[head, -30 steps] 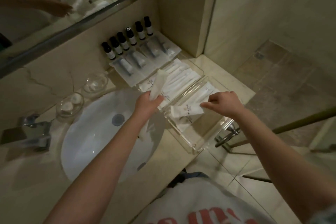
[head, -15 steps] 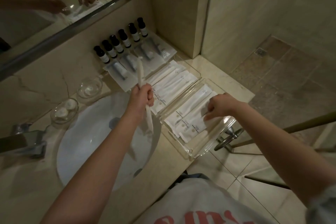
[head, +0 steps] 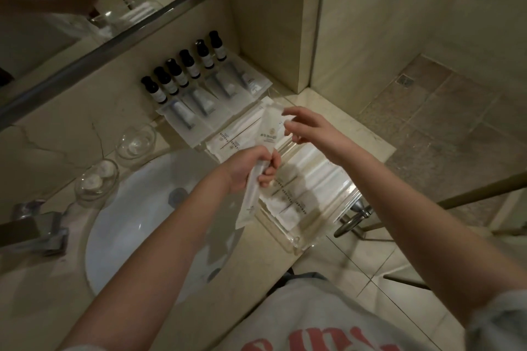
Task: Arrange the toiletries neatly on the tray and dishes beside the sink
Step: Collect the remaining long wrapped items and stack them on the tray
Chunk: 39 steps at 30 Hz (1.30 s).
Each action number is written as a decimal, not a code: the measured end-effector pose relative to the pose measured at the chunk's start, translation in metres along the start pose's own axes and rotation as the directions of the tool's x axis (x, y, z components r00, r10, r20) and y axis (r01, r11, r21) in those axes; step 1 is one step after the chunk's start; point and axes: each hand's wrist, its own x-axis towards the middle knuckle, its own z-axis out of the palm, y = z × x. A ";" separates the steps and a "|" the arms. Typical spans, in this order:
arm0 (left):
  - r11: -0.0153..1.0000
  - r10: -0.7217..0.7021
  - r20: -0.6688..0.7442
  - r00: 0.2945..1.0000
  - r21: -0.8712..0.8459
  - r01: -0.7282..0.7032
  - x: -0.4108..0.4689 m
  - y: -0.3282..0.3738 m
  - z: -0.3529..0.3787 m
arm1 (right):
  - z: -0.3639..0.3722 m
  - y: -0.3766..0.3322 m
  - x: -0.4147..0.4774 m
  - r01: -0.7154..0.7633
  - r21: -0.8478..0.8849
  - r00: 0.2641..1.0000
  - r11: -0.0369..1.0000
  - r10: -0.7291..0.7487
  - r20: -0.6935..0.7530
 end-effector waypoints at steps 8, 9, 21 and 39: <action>0.990 -0.001 -0.183 0.983 0.142 0.027 0.005 -0.010 0.015 | 0.007 0.001 0.000 -0.028 0.116 1.000 0.993 0.027 0.007; 0.974 0.049 -0.241 0.969 0.228 0.007 0.005 -0.009 0.017 | 0.007 0.001 -0.002 -0.018 0.075 1.000 0.997 0.019 -0.004; 0.882 0.469 -0.646 0.602 0.303 -0.362 -0.002 0.014 0.026 | 0.006 0.021 -0.030 -0.018 -0.234 0.981 0.972 -0.028 -0.190; 0.866 0.075 -0.433 0.898 0.474 0.157 0.026 -0.069 0.035 | -0.059 0.061 -0.056 -0.124 -0.837 0.980 0.532 0.200 -0.018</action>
